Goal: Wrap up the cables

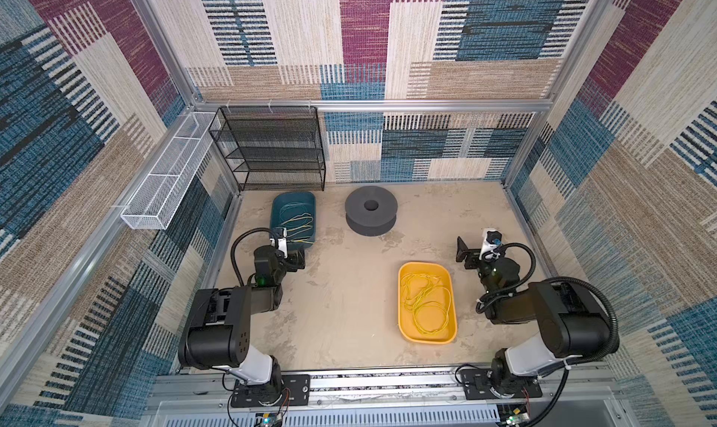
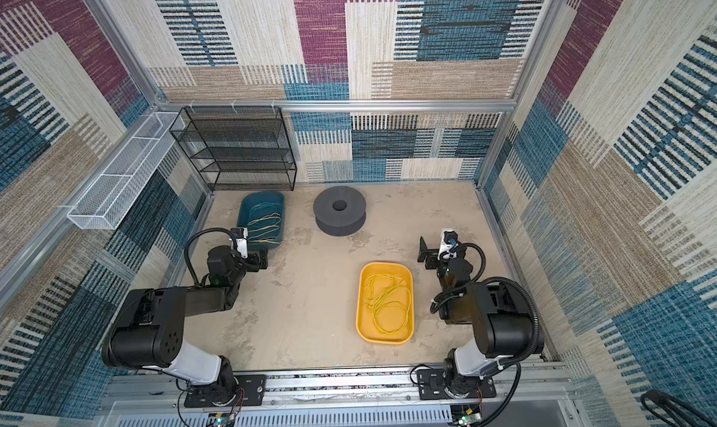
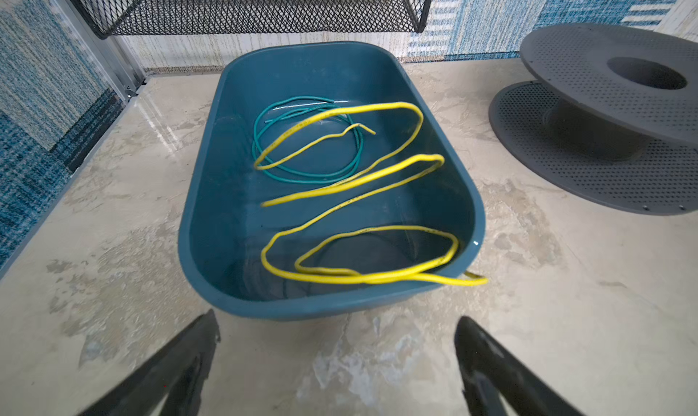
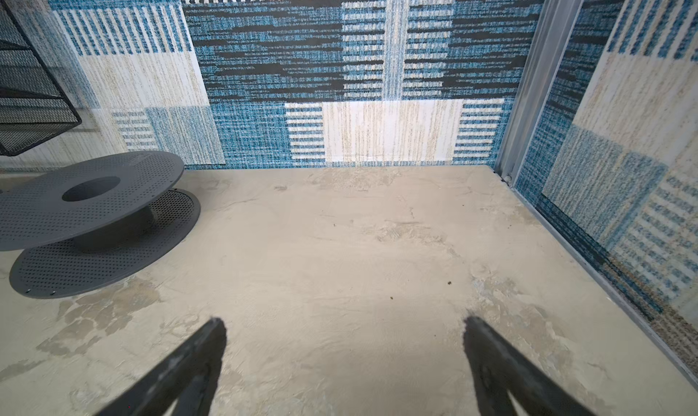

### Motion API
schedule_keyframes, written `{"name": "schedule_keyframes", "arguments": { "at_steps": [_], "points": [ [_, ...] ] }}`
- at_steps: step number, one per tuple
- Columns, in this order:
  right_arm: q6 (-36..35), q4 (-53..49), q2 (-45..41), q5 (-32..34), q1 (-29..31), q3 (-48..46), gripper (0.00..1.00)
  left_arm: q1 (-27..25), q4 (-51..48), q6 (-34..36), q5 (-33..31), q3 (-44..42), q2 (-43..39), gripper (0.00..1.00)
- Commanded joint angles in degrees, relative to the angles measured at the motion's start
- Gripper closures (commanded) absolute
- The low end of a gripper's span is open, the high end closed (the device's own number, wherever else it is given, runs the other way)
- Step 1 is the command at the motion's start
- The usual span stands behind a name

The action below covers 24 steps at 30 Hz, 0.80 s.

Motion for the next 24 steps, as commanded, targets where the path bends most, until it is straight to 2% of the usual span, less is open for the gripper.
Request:
{"name": "schedule_keyframes", "arguments": {
  "at_steps": [1, 24],
  "points": [
    [-0.4, 1.5, -0.5, -0.5, 0.0, -0.4, 0.01, 0.0, 0.0, -0.9, -0.5, 0.1, -0.1, 0.01],
    [-0.4, 1.8, -0.5, -0.5, 0.0, -0.5, 0.01, 0.0, 0.5, -0.9, -0.6, -0.1, -0.2, 0.01]
  ]
}}
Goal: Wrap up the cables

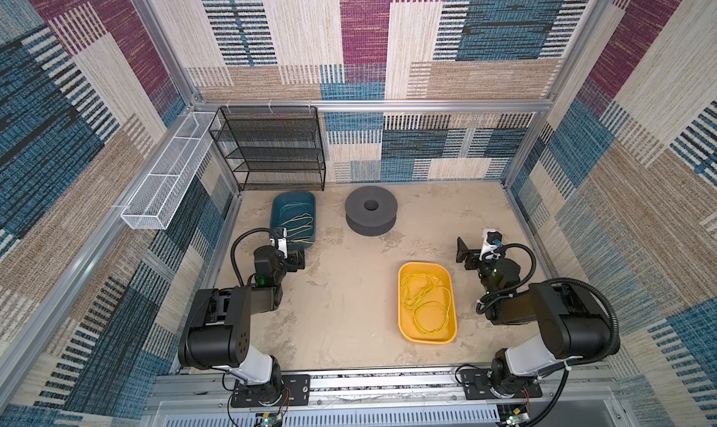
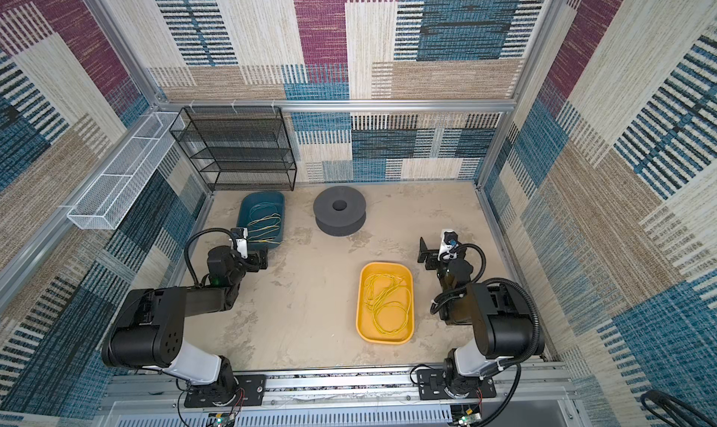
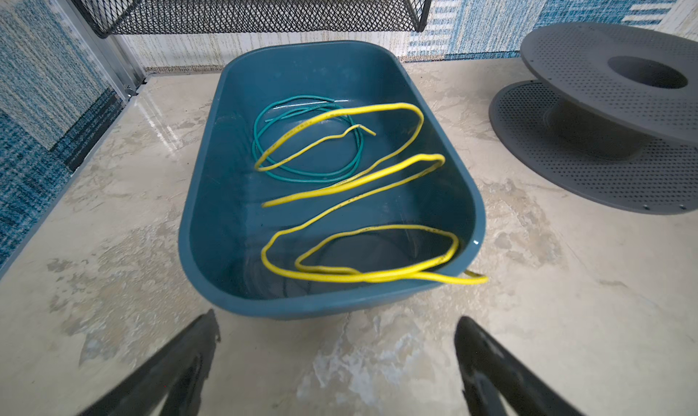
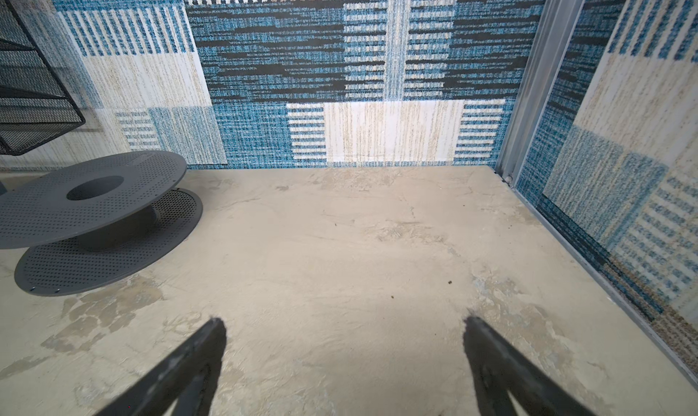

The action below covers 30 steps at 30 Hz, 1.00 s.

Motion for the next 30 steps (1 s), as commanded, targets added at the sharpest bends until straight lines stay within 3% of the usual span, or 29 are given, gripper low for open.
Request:
{"name": "schedule_keyframes", "arguments": {
  "at_steps": [1, 22, 28, 30],
  "points": [
    [-0.4, 1.6, -0.2, -0.5, 0.0, -0.2, 0.01, 0.0, 0.6, -0.9, -0.7, 0.0, -0.1, 0.01],
    [-0.3, 1.4, -0.1, -0.6, 0.0, 0.0, 0.01, 1.2, 0.2, -1.8, 1.3, 0.1, -0.1, 0.01],
    [-0.3, 1.5, -0.2, -0.7, -0.1, -0.1, 0.01, 1.0, 1.2, -3.0, -2.8, -0.5, -0.3, 0.01],
    [0.1, 1.2, -1.0, 2.5, 0.5, -0.2, 0.01, 0.8, 1.9, -3.0, -3.2, -0.9, -0.7, 0.01]
  ]
}}
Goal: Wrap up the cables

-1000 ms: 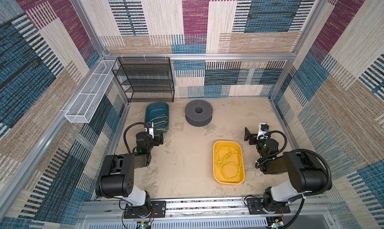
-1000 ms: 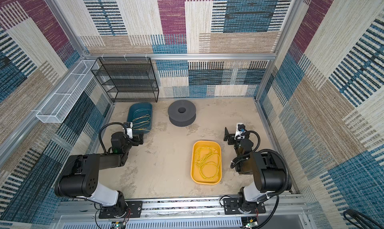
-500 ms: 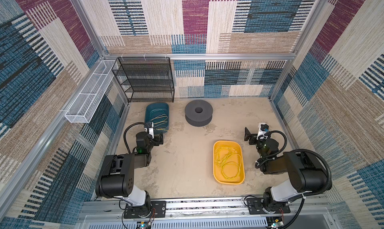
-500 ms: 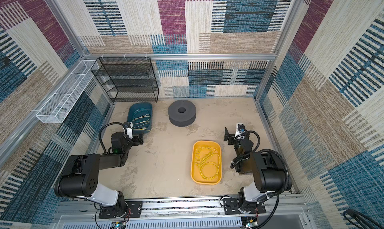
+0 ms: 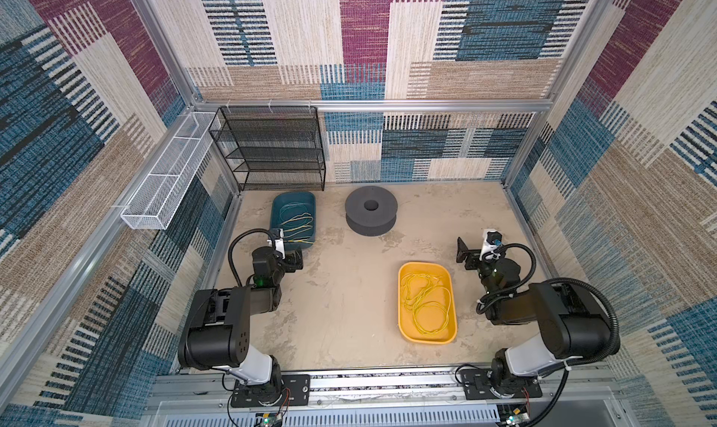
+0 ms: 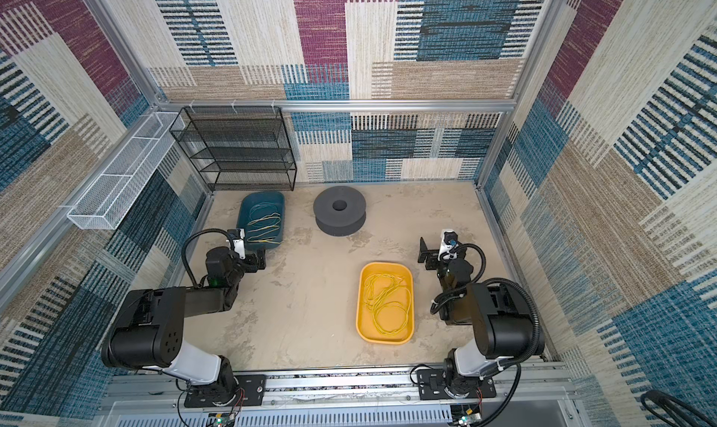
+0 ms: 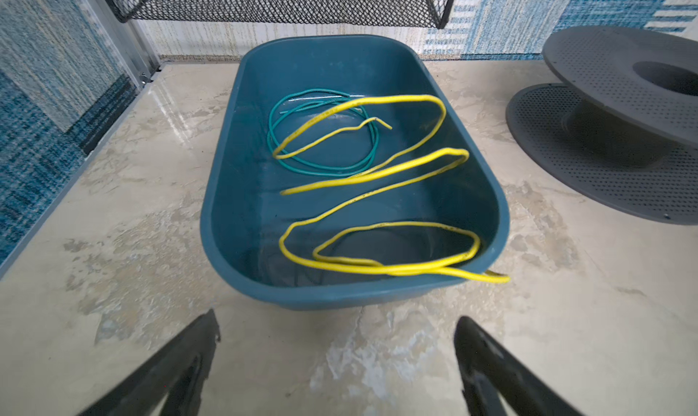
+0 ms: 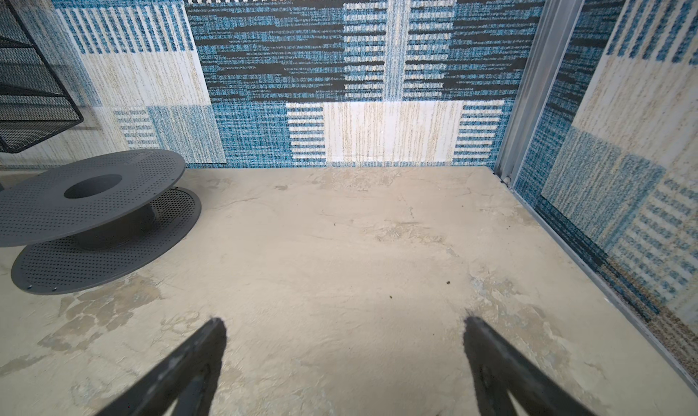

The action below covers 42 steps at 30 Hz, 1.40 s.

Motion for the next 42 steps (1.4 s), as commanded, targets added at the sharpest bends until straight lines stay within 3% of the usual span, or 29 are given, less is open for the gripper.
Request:
{"name": "schedule_keyframes", "arguments": {
  "at_steps": [1, 2, 4, 8, 11, 12, 13, 14, 15, 16, 18, 20, 21, 22, 26, 29, 32, 34, 36, 39, 42],
  "points": [
    [0.6, -1.8, -2.4, 7.8, 2.0, 0.8, 0.01, -0.2, 1.5, -1.5, -2.1, -0.7, -1.7, 0.01],
    [0.6, -8.7, -4.5, 12.0, 3.3, 3.4, 0.01, -0.2, 0.3, -1.6, -3.2, -0.7, -3.2, 0.01],
    [0.0, -22.6, -8.0, 13.2, 4.6, 11.4, 0.01, -0.2, -7.1, -2.7, -5.9, 0.9, -8.8, 0.01],
    [1.8, -35.1, -14.1, 14.8, 8.4, 19.7, 0.01, -0.4, -20.2, -3.1, -4.5, 4.2, -20.5, 0.01],
    [10.3, -55.4, -17.9, 15.9, 11.0, 30.7, 0.01, -0.4, -31.8, -13.9, -7.9, 8.2, -29.2, 0.01],
    [15.5, -64.6, -18.4, 15.5, 11.0, 35.8, 0.01, -0.4, -38.4, -21.3, -8.8, 10.5, -32.7, 0.01],
    [18.0, -71.7, -18.7, 13.3, 11.0, 39.6, 0.01, -0.4, -43.9, -28.1, -7.7, 12.4, -35.9, 0.01],
    [20.9, -75.9, -19.1, 12.6, 11.0, 41.3, 0.01, -0.4, -44.9, -30.5, -3.7, 12.7, -38.3, 0.01],
    [27.3, -80.7, -19.8, 11.7, 10.7, 41.7, 0.01, -0.3, -42.6, -30.2, 2.5, 11.5, -41.6, 0.01],
    [31.8, -83.9, -21.2, 8.0, 9.9, 40.5, 0.01, -0.5, -38.4, -34.1, 4.8, 8.5, -44.7, 0.01],
    [31.3, -84.6, -24.2, -1.0, 9.4, 37.3, 0.04, -0.2, -26.3, -53.0, 3.8, -1.3, -50.3, 0.00],
    [32.3, -86.9, -29.0, -6.2, 9.5, 33.2, 0.25, -0.2, -7.1, -59.4, 5.4, -11.4, -53.9, 0.01],
    [33.0, -89.0, -31.5, -6.8, 9.6, 31.4, 0.31, -0.1, -5.2, -62.4, 5.5, -13.8, -54.9, 0.01],
    [33.8, -91.4, -34.2, -6.0, 9.7, 29.9, 0.36, -0.1, -12.8, -65.2, 6.5, -13.0, -56.3, 0.01],
    [33.4, -101.2, -39.4, -3.0, 9.8, 27.0, 0.48, -1.0, -31.1, -56.0, 18.0, -4.1, -54.3, 0.01],
    [33.5, -104.9, -38.9, -3.5, 9.9, 24.4, 0.58, -2.0, -37.1, -52.7, 22.6, -0.7, -50.4, 0.12],
    [36.1, -107.3, -36.9, -4.7, 11.3, 24.2, 0.60, -5.8, -42.0, -48.9, 23.2, 2.1, -46.6, 0.22],
    [36.9, -106.0, -36.6, -4.4, 11.3, 23.3, 0.57, -9.1, -43.4, -47.5, 22.5, 3.1, -43.9, 0.38],
    [36.7, -105.1, -34.0, -4.2, 11.3, 23.4, 0.57, -12.0, -43.4, -47.1, 22.1, 3.9, -41.2, 0.45],
    [36.1, -102.0, -29.3, -7.9, 11.4, 22.5, 0.59, -16.3, -43.5, -46.1, 21.3, 5.5, -37.7, 0.46],
    [34.9, -101.4, -27.6, -5.6, 11.6, 22.8, 0.60, -18.8, -43.4, -45.1, 22.5, 6.9, -34.8, 0.46]
  ]
}}
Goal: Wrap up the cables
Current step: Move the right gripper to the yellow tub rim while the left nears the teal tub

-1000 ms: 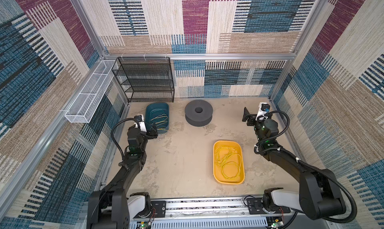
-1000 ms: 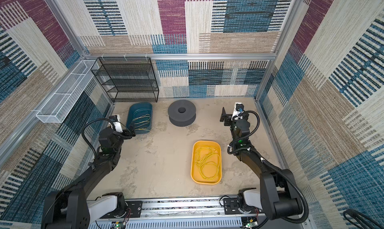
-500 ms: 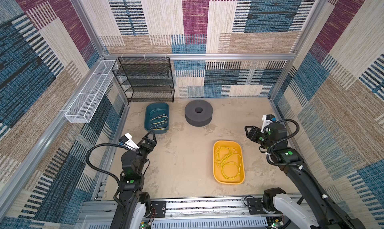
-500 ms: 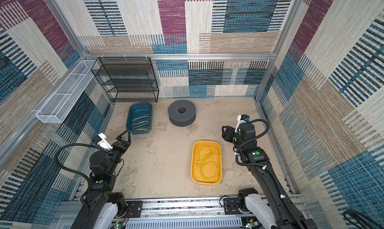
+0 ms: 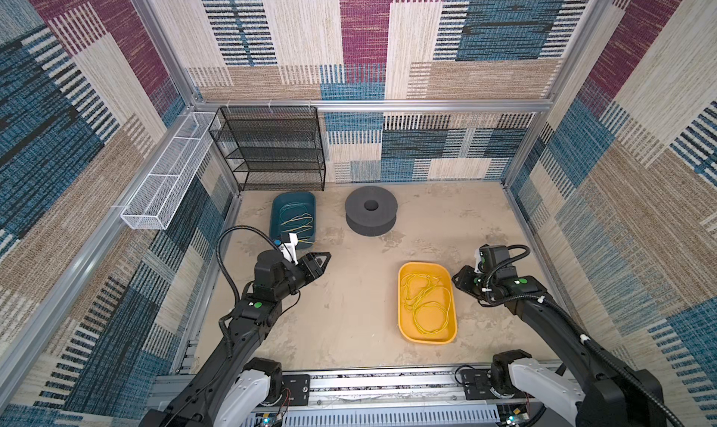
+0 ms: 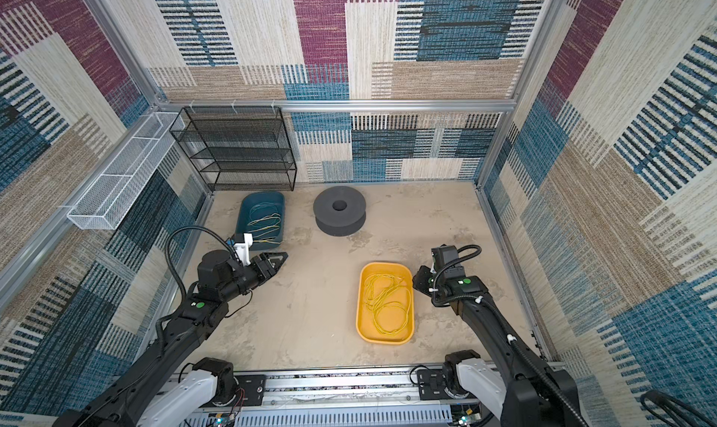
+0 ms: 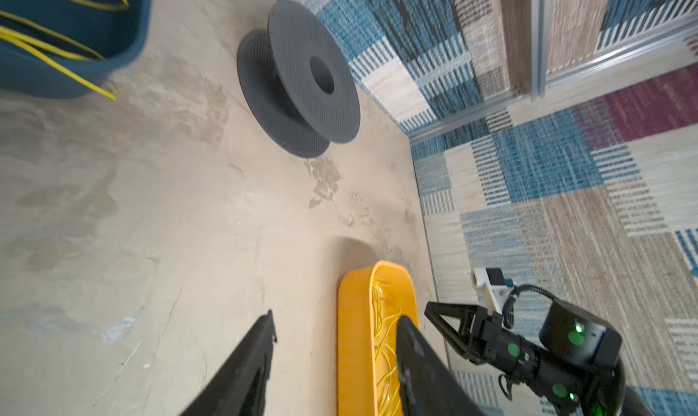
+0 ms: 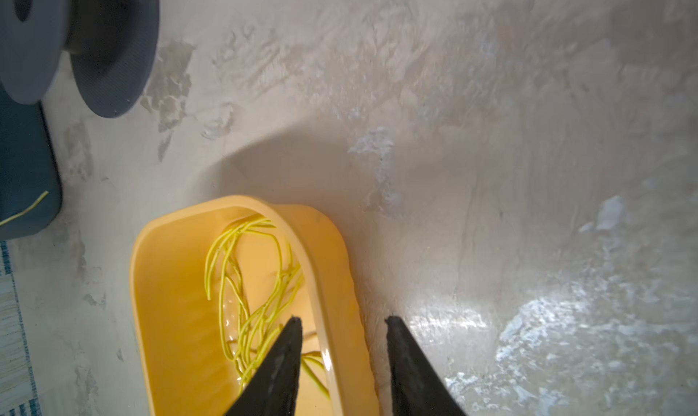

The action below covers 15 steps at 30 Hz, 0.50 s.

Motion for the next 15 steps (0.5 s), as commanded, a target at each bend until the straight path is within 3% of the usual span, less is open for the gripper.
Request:
{"name": "schedule_keyframes", "arguments": {
  "at_steps": [1, 15],
  "points": [
    [-1.0, 2.9, 1.3, 0.2, 0.1, 0.6, 0.61, -1.7, -0.2, 3.0, 1.7, 1.6, 2.1, 0.46],
    [-4.7, 5.3, 7.4, -0.6, 0.4, 2.2, 0.66, -3.2, -0.3, 3.6, 1.7, 0.9, 3.2, 0.47]
  ]
}}
